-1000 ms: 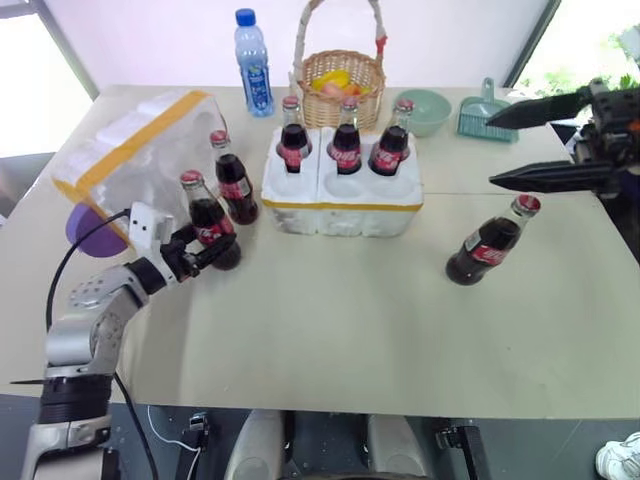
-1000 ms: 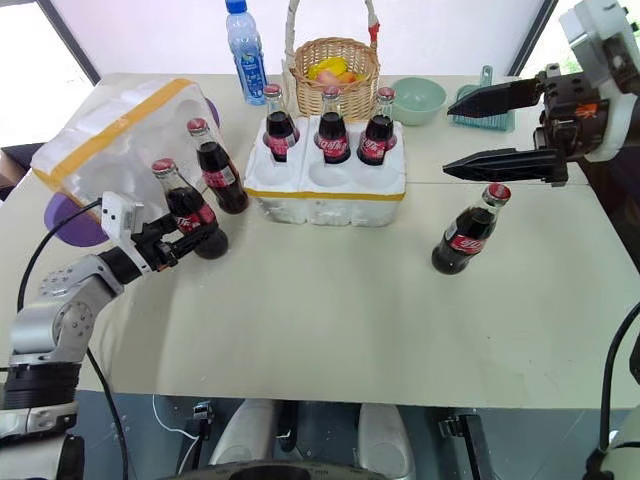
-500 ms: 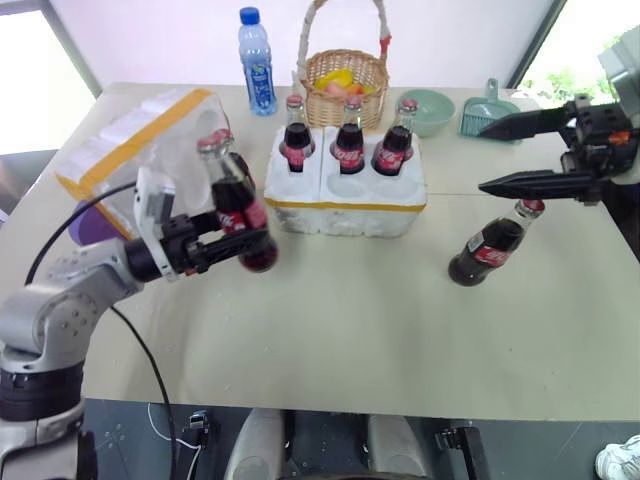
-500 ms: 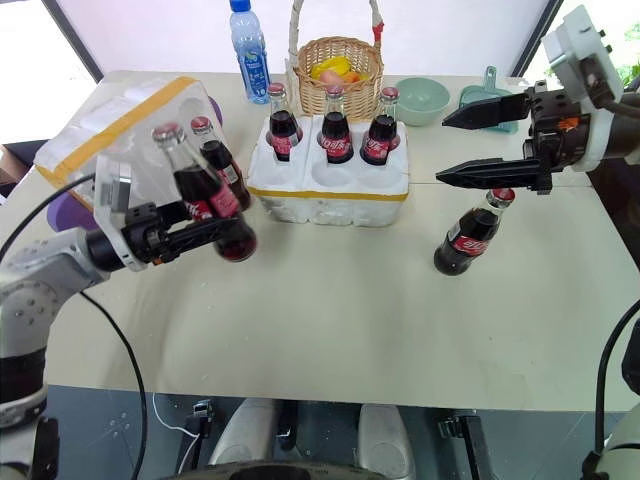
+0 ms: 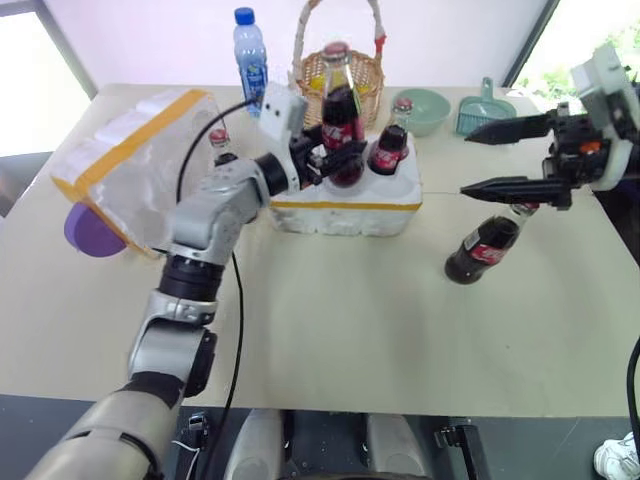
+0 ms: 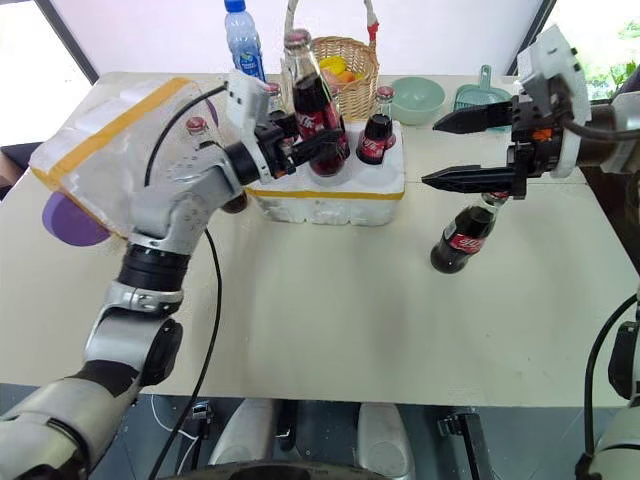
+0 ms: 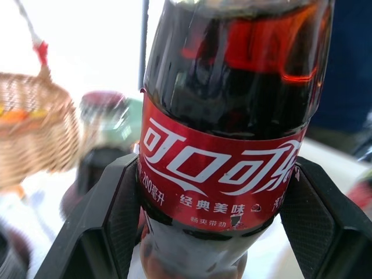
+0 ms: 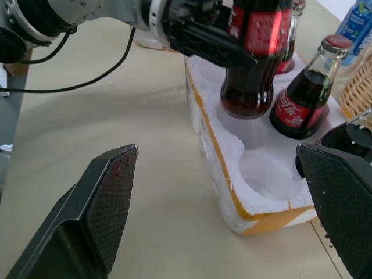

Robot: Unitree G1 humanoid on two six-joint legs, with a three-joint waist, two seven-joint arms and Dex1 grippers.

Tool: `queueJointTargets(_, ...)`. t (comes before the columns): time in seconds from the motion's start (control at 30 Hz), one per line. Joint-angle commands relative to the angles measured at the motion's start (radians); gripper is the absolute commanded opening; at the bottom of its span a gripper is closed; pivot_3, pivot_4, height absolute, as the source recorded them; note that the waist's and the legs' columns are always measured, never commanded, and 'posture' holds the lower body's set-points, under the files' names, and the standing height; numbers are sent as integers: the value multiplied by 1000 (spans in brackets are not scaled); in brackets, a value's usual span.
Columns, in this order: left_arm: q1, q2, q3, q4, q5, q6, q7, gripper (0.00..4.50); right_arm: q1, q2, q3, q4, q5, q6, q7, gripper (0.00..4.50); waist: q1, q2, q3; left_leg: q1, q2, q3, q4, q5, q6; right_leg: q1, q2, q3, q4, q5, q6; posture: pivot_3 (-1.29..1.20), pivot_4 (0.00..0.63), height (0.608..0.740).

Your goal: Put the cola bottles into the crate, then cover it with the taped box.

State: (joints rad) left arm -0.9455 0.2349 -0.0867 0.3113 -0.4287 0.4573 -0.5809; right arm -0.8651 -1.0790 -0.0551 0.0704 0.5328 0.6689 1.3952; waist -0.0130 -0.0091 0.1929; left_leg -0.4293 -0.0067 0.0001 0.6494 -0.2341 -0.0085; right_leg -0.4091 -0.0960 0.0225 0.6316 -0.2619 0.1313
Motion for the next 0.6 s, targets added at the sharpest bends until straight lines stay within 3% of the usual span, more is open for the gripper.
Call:
queueJointTargets(0.03,-48,-30,-18,26,60,-79,-22,2779,-10,-8,-50,-21,3,-14,-30,4500,3,0,0,0,0,0,0,0,0,0,0,0,0,0,0,0,150,740)
queueJointTargets(0.3,-52,-95,-31,150,149,-74,1,2779,-15,-12,-28,12,-31,-49,-51,4500,7,0,0,-3,0,-1,3,0,0,0,0,-1,0,0,0,0,150,740)
queueJointTargets(0.33,-47,-98,-30,154,158,-75,3,3579,-15,-11,-24,17,-38,-55,-52,4500,8,0,0,-3,0,-1,4,0,0,1,0,-1,0,0,0,0,150,740)
queueJointTargets(0.4,-30,-97,-28,135,162,-66,-4,4267,-19,-6,-18,28,-48,-63,-55,4500,8,0,0,-2,0,-2,5,0,0,1,0,-1,0,1,1,0,150,740)
queueJointTargets(0.43,-17,-93,-27,110,161,-57,-9,4438,-21,-4,-17,31,-51,-64,-55,4500,8,0,0,-2,0,-2,6,0,0,2,0,-1,0,1,1,0,150,740)
queueJointTargets(0.6,108,-24,25,-161,79,50,-46,4438,-27,0,-19,36,-54,-63,-55,4500,-2,0,0,-2,0,-4,8,0,0,2,-1,0,1,1,2,0,150,740)
